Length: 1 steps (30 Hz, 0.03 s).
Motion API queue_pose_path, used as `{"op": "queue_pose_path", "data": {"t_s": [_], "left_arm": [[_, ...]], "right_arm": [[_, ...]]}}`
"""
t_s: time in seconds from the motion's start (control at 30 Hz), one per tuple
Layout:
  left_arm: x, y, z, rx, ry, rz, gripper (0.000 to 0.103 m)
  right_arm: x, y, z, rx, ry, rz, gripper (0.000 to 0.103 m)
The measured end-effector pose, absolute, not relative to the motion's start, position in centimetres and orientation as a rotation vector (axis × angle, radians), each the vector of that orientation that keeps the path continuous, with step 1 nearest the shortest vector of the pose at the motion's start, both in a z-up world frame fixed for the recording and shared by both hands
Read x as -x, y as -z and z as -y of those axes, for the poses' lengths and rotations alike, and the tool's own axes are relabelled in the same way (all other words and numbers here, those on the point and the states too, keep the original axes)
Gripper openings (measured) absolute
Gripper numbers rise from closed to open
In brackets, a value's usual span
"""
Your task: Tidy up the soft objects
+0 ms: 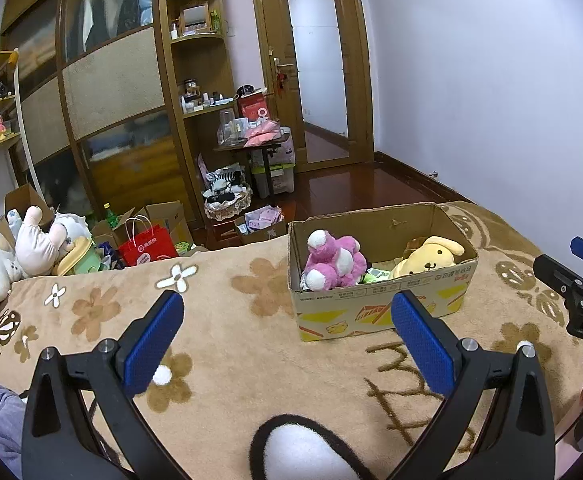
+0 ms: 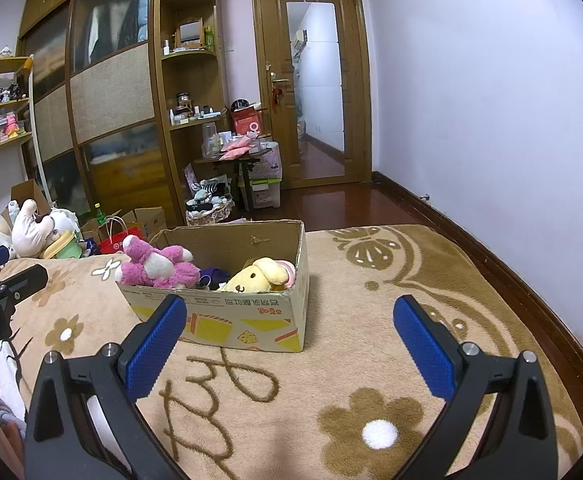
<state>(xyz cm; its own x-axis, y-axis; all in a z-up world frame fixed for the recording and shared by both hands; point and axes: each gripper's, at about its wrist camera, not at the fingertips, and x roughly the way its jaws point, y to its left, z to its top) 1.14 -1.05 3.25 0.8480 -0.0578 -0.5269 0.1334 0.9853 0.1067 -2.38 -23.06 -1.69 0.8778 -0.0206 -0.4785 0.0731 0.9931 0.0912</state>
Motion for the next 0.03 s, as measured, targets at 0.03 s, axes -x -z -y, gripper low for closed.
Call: {"op": "queue_pose_path", "data": {"t_s": [0.03], "left_arm": [[-1.13,-3.25,1.05,-0.142,0.1,-0.55,0.102]], "right_arm": [[2.39,1.68,23.03,-0.108,0.048,-0.498,0.103]]}}
